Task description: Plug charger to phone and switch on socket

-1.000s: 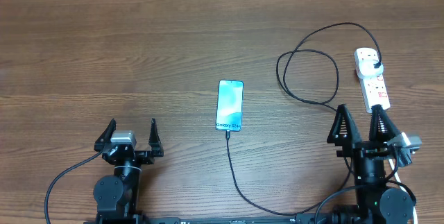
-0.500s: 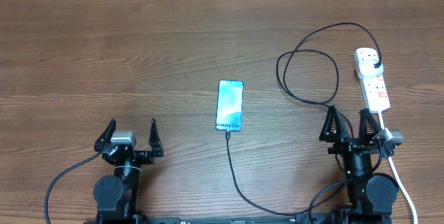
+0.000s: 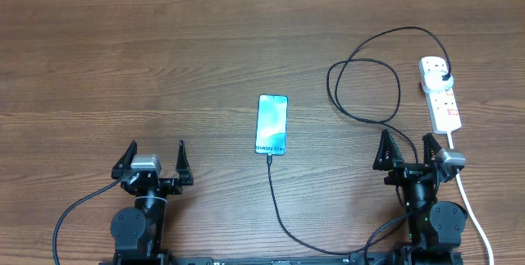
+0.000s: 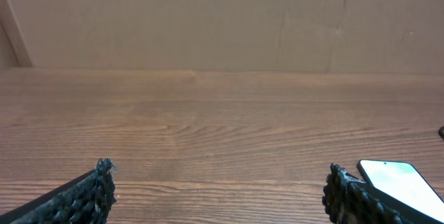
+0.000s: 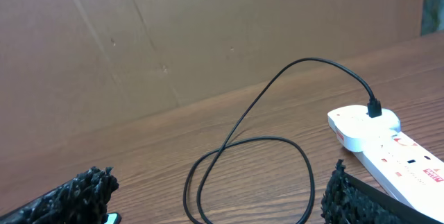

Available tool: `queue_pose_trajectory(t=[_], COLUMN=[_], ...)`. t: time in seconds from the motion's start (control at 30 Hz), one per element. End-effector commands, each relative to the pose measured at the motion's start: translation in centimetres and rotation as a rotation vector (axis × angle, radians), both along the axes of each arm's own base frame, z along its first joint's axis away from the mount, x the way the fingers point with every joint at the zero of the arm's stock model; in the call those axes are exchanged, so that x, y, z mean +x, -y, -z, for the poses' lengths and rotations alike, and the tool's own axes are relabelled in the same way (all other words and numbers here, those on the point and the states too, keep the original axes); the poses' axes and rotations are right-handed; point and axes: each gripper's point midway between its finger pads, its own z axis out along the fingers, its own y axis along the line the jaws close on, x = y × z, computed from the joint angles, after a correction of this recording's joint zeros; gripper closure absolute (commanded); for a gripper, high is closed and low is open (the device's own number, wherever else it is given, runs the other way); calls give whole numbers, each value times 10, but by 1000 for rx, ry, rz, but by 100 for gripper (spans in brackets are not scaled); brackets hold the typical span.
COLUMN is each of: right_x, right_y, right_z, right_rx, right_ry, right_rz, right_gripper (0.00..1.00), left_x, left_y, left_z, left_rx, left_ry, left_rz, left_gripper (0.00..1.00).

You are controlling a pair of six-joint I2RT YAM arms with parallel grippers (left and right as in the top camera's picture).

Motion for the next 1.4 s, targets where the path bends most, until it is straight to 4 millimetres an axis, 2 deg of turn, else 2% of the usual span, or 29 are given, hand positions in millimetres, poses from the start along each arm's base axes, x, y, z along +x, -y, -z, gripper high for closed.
queue_pose_trajectory(t=[0.0, 0.2, 0.43, 1.37], right_x=[0, 0, -1, -1], right_y=[1, 1, -15, -15], right_z=[3, 3, 0, 0], right_rx=[-11, -16, -278, -280], right_ry=[1, 1, 28, 28], right_rz=[6, 7, -93, -92], right_gripper=[0, 0, 0, 0], left_x=[0, 0, 0, 0], left_y=[1, 1, 1, 1], left_z=[0, 0, 0, 1], left_rx=[25, 25, 25, 25], left_ry=[4, 4, 4, 4], left_rz=[12, 12, 12, 12], left_gripper=[0, 0, 0, 0])
